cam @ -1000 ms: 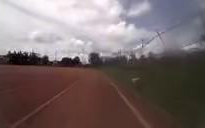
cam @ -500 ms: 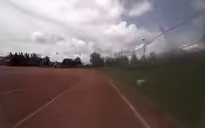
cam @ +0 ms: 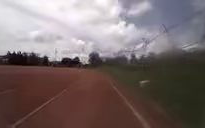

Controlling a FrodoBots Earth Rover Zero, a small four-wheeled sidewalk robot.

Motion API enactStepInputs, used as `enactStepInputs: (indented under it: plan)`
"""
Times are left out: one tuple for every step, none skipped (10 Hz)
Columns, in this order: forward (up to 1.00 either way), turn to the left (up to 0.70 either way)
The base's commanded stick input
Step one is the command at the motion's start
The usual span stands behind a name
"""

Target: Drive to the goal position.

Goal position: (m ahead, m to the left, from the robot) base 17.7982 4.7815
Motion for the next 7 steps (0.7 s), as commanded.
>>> enactStepInputs:
  plan:
    - [0.70, 0.00]
    - [0.70, 0.00]
    - [0.70, 0.00]
    - [0.70, 0.00]
    - [0.70, 0.00]
    - [0.70, 0.00]
    - [0.70, 0.00]
